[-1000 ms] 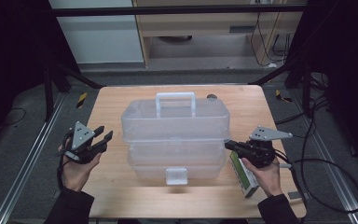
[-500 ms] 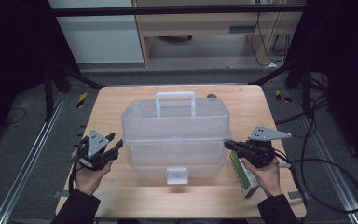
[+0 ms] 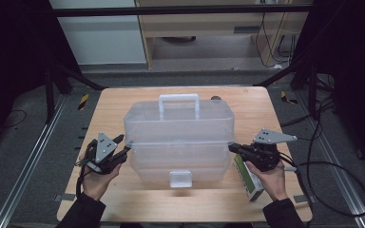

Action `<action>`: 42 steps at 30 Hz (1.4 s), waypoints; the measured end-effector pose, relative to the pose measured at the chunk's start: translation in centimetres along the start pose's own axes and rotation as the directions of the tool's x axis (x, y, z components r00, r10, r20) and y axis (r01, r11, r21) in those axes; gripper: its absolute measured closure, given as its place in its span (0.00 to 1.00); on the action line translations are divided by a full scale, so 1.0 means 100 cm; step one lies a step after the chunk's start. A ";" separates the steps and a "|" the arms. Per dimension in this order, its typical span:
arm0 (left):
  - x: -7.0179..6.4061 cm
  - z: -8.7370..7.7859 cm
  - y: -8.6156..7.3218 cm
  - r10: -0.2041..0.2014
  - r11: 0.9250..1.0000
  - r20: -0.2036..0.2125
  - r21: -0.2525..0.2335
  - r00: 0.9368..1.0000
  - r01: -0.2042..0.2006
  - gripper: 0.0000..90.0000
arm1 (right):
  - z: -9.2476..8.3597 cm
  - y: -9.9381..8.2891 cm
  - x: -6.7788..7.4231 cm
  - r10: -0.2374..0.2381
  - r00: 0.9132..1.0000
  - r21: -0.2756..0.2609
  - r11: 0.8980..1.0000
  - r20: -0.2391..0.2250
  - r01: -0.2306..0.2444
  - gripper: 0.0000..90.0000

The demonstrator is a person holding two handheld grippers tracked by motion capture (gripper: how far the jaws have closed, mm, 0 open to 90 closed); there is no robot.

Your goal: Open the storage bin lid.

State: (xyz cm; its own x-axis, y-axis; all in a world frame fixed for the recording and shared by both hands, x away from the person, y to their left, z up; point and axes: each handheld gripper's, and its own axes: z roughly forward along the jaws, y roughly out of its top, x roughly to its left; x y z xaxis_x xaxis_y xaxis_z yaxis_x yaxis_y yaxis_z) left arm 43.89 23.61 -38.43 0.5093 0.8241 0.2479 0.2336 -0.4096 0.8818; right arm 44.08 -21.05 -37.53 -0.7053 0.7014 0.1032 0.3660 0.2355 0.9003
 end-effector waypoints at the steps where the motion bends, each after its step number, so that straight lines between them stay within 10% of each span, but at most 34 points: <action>1: -0.001 0.000 0.000 0.000 1.000 -0.002 0.000 1.000 0.000 0.68 | 0.000 0.000 0.000 0.002 1.000 0.002 1.000 0.000 -0.002 1.00; 14: -0.005 0.001 0.002 0.003 1.000 -0.035 -0.016 0.999 -0.003 0.73 | 0.000 0.000 0.002 -0.006 1.000 0.003 1.000 0.009 0.006 1.00; 23: -0.006 0.001 0.003 0.015 1.000 -0.050 -0.012 0.999 -0.016 0.74 | 0.003 -0.007 0.001 -0.035 0.992 0.099 0.995 0.120 0.023 0.91; 42: -0.006 0.002 0.006 0.016 1.000 -0.069 -0.009 0.998 -0.017 0.77 | 0.022 -0.023 -0.003 -0.006 0.988 0.192 0.981 0.157 -0.024 0.82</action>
State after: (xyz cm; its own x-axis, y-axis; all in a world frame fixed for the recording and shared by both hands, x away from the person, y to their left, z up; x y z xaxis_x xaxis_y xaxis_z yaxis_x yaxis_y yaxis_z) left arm 43.87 22.75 -38.12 0.4549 0.8424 0.2889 0.2178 -0.4198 0.8811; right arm 44.72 -20.34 -40.59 -0.6035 0.7968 0.0300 0.4927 0.3431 0.7997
